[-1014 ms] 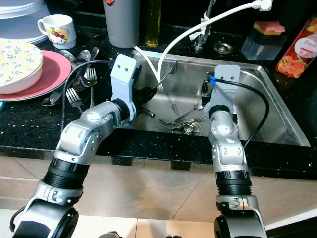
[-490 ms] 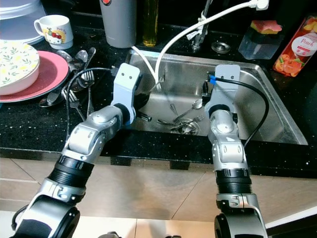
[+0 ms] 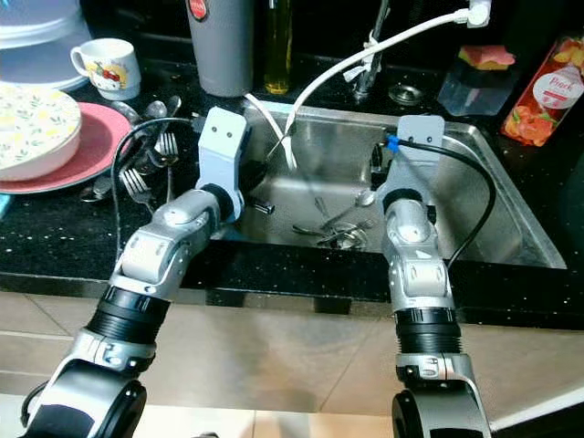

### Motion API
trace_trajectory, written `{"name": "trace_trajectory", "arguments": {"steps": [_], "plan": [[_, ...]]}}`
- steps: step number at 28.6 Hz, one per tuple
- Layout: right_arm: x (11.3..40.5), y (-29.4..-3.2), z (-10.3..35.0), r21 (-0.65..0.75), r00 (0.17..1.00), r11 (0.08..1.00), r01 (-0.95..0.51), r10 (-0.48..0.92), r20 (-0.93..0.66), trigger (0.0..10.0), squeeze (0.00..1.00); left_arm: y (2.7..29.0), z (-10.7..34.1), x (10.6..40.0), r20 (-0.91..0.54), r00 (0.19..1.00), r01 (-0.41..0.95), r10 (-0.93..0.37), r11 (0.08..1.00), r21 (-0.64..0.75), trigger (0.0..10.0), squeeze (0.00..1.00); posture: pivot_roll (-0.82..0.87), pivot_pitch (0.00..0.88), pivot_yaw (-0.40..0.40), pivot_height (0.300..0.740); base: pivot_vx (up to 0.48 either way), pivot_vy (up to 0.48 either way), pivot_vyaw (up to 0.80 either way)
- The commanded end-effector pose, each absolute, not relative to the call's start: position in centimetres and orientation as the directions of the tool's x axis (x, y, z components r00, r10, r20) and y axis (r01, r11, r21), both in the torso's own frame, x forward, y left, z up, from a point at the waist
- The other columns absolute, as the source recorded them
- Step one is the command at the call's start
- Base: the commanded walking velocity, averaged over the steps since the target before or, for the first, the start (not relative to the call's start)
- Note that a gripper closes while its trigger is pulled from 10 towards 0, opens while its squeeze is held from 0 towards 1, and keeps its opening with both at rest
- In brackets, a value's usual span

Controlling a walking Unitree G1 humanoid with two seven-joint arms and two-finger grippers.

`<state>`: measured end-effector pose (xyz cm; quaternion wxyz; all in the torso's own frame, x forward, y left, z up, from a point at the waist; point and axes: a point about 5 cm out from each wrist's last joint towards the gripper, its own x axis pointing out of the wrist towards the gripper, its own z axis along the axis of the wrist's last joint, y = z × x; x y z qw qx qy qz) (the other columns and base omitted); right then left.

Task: Kitchen organization

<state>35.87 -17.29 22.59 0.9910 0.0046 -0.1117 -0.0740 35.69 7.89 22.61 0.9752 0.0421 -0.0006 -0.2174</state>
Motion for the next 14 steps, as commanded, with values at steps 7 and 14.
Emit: {"name": "trace_trajectory", "arguments": {"steps": [7,14], "plan": [[35.42,-16.91,21.01,0.045,0.969,0.986,0.159,-0.164,0.182,10.0,0.00,8.35,22.78,35.81,-0.032,0.904,0.428,-0.427,0.900,0.086,10.0,0.00,0.29,0.040,-0.016,0.740,0.000,0.000,0.00],[35.31,-17.15,20.91,0.037,0.971,0.987,0.154,-0.159,0.178,10.0,0.00,8.40,22.61,35.31,-0.033,0.903,0.429,-0.428,0.900,0.077,10.0,0.00,0.30,0.079,-0.019,0.740,0.000,0.000,0.00]]}}
